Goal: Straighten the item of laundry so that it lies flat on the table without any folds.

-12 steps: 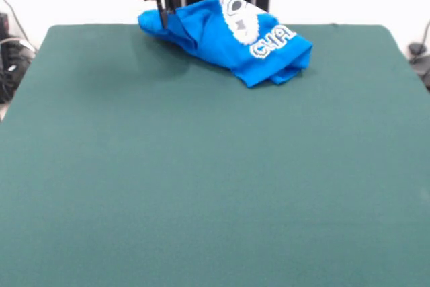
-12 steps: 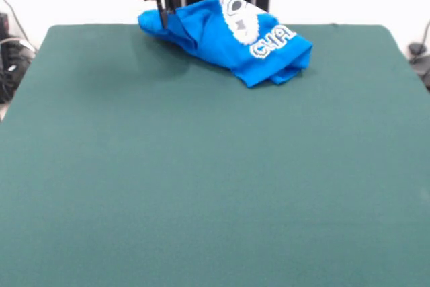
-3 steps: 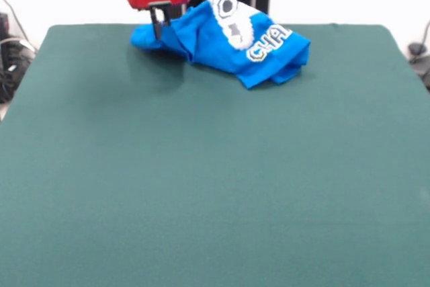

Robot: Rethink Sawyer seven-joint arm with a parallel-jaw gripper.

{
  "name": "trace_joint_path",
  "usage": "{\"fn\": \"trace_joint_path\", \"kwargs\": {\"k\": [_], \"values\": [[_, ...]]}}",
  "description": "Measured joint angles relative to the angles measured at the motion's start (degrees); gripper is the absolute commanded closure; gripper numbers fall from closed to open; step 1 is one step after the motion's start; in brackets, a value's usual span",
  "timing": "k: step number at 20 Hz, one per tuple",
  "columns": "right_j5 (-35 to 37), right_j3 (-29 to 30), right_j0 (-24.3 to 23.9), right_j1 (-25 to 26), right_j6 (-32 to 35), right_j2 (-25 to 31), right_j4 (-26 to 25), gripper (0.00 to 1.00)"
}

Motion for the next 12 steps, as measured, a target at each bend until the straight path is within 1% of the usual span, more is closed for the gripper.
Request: {"fn": "trace_joint_path", "kwargs": {"k": [12], "values": [[3.39,-6.76,0.30,2.88,-0.02,0.40,0.24,1.00]]}}
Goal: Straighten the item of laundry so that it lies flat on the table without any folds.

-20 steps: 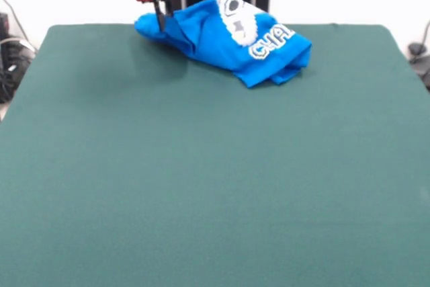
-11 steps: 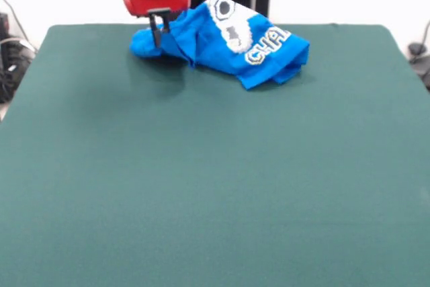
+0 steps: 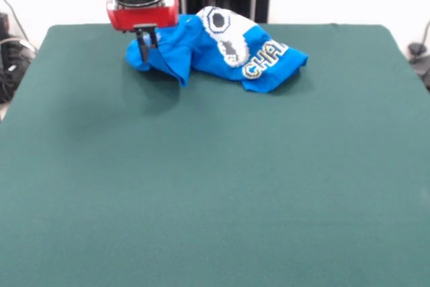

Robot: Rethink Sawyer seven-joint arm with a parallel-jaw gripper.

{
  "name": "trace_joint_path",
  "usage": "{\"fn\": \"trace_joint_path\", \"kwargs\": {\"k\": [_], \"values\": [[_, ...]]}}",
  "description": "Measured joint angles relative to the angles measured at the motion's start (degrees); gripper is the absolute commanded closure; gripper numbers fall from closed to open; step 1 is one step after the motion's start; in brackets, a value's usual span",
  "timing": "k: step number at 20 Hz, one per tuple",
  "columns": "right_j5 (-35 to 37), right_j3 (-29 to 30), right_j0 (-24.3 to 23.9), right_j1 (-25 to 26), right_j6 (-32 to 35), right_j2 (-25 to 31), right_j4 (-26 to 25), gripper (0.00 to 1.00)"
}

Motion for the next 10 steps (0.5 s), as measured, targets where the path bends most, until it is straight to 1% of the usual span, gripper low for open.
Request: {"fn": "trace_joint_path", "kwargs": {"k": [10], "values": [[2.44,-1.82,0.00,0.29,-0.22,0.67,1.25,1.00]]}}
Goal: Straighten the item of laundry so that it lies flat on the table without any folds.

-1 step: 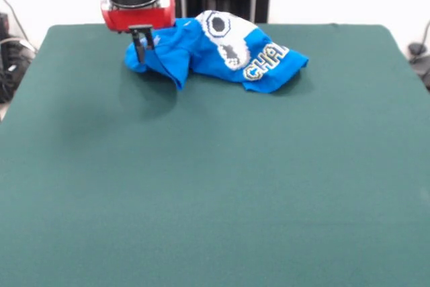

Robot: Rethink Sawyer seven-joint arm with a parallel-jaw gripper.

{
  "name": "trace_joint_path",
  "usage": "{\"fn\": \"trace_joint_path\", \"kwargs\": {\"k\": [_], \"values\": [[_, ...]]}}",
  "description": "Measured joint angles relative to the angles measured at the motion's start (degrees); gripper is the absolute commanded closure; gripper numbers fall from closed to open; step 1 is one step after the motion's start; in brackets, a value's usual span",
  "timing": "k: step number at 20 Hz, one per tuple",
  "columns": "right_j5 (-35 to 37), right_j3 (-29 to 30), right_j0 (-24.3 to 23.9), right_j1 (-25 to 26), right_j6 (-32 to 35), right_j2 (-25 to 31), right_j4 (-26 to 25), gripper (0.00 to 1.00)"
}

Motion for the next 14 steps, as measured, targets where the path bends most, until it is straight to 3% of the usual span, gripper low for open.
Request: {"fn": "trace_joint_path", "kwargs": {"k": [8,14], "values": [[0.52,-0.64,0.16,0.02,-1.04,1.27,0.24,1.00],[2.10,-4.83,2.09,0.73,-1.08,1.26,-0.04,1.00]]}}
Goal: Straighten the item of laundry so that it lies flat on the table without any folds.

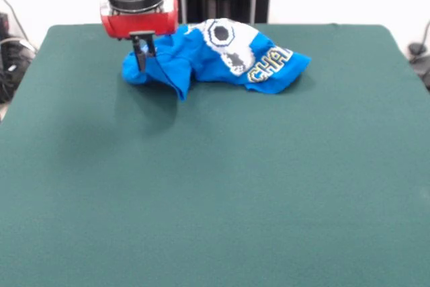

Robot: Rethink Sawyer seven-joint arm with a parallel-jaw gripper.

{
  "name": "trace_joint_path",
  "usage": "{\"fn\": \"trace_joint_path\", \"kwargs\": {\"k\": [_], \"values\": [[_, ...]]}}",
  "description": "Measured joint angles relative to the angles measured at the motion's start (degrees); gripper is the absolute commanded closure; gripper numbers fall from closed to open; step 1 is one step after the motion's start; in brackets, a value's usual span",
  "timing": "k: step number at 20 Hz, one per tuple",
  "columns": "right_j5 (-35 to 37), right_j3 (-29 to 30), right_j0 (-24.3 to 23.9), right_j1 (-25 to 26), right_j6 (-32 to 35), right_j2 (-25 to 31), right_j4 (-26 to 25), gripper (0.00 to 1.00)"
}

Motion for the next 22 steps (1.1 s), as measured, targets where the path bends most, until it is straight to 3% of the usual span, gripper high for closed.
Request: {"fn": "trace_joint_path", "kwargs": {"k": [12,22], "values": [[2.52,-9.79,3.89,5.64,-0.27,0.06,-0.15,1.00],[3.47,-12.13,4.37,7.75,-4.36,0.07,0.10,1.00]]}}
